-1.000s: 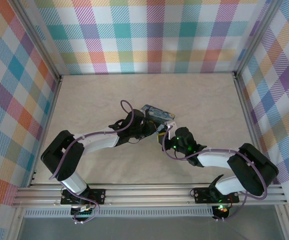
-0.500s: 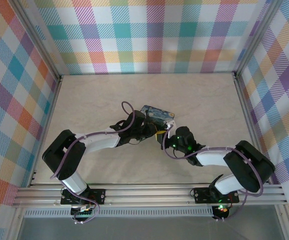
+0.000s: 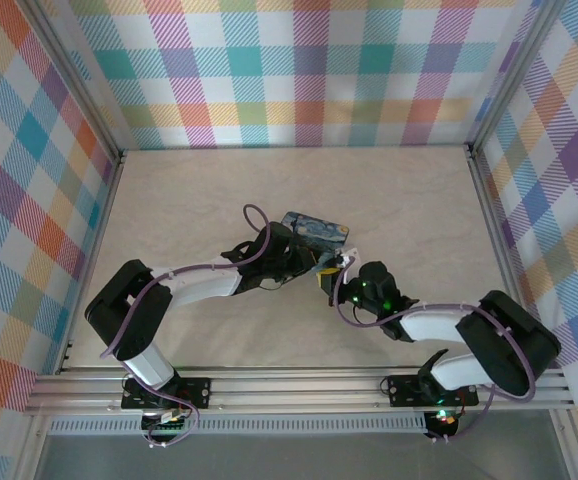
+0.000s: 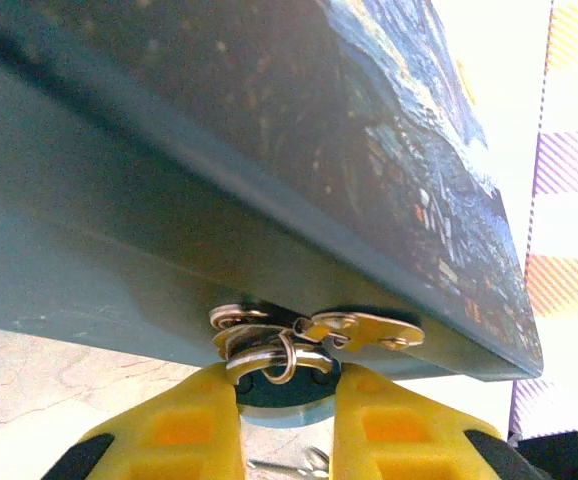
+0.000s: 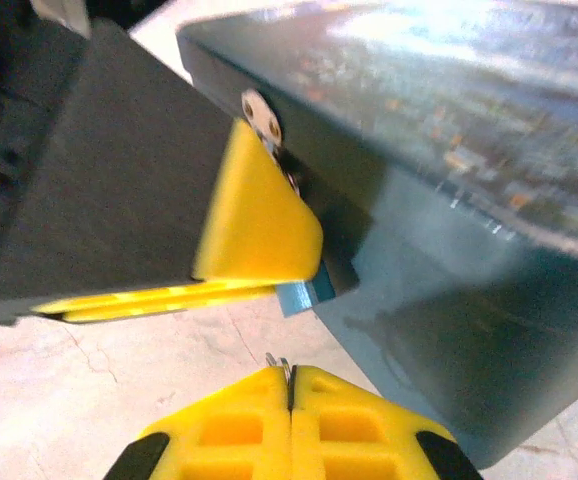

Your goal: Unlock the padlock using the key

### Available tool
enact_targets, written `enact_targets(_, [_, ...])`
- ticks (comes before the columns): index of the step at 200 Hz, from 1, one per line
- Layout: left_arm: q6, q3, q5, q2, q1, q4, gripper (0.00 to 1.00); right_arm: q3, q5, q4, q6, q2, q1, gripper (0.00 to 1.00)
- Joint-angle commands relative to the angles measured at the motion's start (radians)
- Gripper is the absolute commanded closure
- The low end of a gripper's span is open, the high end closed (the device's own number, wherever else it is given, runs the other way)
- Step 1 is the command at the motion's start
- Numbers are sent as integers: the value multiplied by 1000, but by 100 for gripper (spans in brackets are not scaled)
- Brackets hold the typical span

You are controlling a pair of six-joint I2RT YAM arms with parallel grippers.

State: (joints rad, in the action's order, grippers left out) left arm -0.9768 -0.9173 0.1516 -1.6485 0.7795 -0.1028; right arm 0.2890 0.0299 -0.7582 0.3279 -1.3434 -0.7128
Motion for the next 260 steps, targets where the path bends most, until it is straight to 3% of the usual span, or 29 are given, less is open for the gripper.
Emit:
enact_targets(1, [-40,-5,-42,32,12,-12,80,-22,-23,16,9,45,11,100])
enact_targets(54, [-125,20,-43,32,13,-79,81,-46,-1,-69,108,103,50,100])
enact_targets(148, [-190,25,-43,35,15,-121,82,-62,-38,-232,210,-29,50,100])
enact_targets(260, [-204,14,-43,28,17,-126,82,-46,-53,-268,235,-74,50,100])
